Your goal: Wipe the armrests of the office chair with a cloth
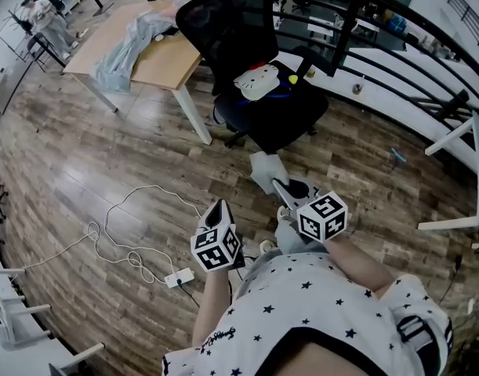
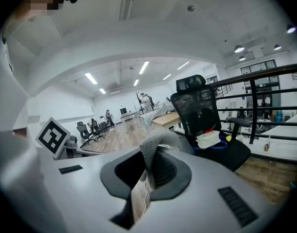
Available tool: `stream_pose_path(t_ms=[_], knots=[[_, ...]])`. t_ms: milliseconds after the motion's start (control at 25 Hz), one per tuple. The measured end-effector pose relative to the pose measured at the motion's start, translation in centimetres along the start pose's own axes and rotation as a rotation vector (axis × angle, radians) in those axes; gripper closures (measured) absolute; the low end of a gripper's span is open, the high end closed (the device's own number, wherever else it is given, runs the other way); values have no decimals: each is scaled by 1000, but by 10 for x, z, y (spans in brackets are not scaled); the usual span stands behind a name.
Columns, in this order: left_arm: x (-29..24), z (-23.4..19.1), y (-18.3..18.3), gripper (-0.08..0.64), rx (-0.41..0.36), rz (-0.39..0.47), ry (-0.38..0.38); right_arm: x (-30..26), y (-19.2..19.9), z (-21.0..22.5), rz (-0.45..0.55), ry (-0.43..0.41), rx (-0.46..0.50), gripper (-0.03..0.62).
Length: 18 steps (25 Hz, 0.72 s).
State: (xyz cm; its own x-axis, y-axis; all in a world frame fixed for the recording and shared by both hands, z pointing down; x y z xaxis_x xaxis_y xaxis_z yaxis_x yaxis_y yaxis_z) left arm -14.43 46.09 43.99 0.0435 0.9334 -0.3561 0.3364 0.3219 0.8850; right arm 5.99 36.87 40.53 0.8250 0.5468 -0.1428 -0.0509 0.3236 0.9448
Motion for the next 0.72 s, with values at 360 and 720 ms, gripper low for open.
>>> stream_pose_path(t_ms=[360,720], knots=[[-16,-22,-4,554,23,10,-43,-34,0,5,-11,-24,3,565],[-64,-38,-22,554,24,-9,-67,-104,-17,32,16,-55,-15,565]])
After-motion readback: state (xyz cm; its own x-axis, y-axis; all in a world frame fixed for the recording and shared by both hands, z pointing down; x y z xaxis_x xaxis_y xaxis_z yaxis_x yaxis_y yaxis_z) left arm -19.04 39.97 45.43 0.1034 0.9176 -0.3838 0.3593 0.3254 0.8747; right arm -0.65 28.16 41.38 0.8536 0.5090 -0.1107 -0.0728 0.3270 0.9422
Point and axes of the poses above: the fingertips, and each gripper's own axes: x backward along the fingers, z to its right, y out of its underside, the point moved 8 cm from there along x, backward along the fingers, and after that the axes turned 12 degrees about z, right-handed, at the moved point
